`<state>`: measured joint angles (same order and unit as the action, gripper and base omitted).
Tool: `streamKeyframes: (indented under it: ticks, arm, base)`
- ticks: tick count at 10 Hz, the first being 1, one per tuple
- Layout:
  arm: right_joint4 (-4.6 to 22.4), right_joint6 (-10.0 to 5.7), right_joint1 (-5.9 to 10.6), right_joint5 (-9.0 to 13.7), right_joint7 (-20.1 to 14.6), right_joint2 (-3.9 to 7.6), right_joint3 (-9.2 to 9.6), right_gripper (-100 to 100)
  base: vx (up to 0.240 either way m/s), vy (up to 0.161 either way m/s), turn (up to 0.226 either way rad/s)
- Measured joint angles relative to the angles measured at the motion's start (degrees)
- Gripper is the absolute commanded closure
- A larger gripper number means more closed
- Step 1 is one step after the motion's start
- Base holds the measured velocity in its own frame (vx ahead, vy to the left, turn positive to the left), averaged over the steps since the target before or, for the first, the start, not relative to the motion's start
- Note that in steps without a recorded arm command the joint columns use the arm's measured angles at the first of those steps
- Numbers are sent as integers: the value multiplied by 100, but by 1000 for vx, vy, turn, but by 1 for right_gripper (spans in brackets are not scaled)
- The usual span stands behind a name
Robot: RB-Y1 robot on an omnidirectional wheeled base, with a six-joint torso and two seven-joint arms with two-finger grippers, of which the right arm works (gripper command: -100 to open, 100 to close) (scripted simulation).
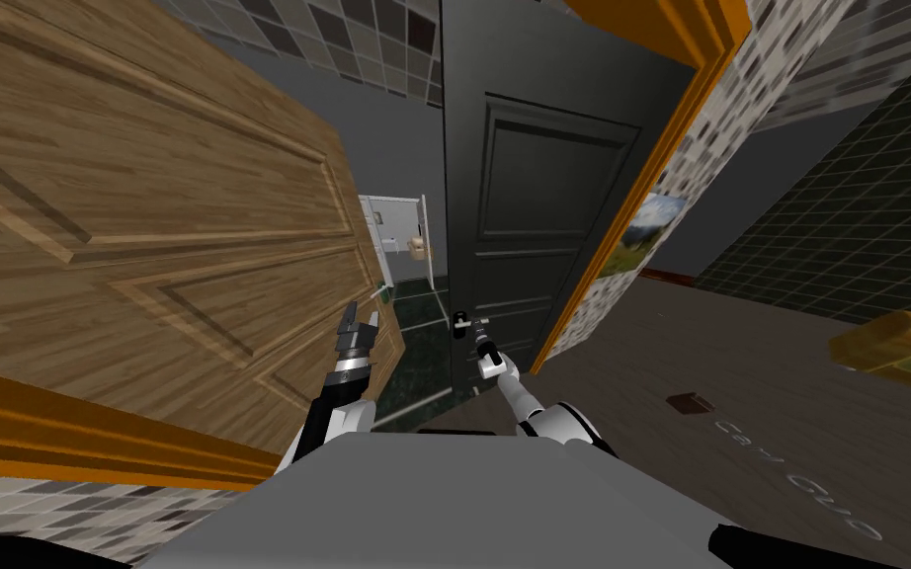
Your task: Push the door open
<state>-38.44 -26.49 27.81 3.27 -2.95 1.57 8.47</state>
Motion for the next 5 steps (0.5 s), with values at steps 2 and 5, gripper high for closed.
streamKeyframes:
  ticks: [2,5]
  arm:
    - [56,43,23,35,41,48,-109,100]
    - [174,-16,88,81,106,113,-277,100]
  base:
    - [168,144,-77]
    - [112,116,-46]
